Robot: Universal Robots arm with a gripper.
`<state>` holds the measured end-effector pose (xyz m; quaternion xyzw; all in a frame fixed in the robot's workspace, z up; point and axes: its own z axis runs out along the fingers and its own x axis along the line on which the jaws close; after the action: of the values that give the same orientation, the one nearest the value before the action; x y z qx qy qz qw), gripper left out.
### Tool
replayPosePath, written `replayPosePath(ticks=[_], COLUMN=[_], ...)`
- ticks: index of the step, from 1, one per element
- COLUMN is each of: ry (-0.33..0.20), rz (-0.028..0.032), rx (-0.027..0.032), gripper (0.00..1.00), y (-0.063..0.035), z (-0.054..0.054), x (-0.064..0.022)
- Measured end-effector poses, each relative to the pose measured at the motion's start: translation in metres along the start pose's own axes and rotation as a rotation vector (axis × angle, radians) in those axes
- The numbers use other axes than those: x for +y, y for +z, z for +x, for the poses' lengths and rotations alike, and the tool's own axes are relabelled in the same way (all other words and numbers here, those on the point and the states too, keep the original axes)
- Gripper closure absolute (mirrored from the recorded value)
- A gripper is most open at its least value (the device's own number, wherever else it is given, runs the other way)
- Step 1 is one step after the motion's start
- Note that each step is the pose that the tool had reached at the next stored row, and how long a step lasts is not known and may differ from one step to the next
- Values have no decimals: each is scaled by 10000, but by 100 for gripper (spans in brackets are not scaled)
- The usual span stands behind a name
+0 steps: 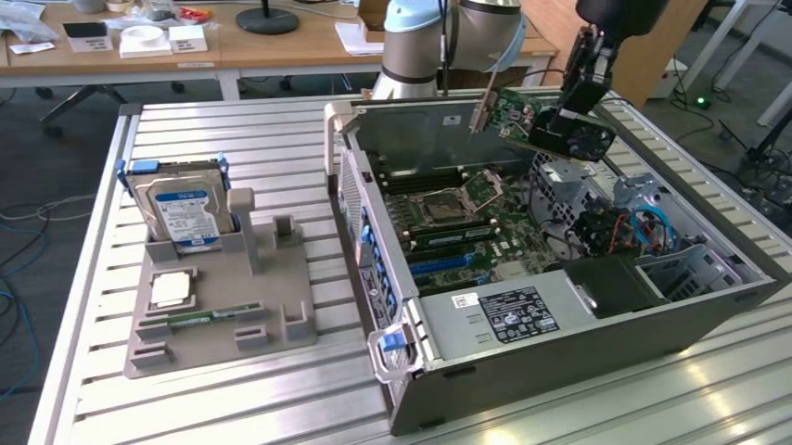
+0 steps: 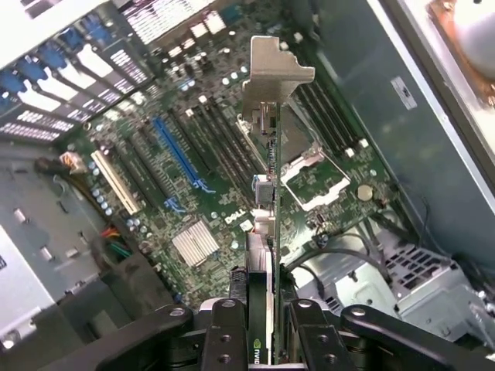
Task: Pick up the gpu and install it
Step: 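Insert the gpu into the slot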
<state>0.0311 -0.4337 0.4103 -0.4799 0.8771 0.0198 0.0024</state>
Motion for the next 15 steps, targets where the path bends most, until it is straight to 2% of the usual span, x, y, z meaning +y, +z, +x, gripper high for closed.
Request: replayPosePath(ticks=[15], ry=[-2722], rz=[-63], rx=[89], gripper=[74], y=[39], z=[1], x=[-1])
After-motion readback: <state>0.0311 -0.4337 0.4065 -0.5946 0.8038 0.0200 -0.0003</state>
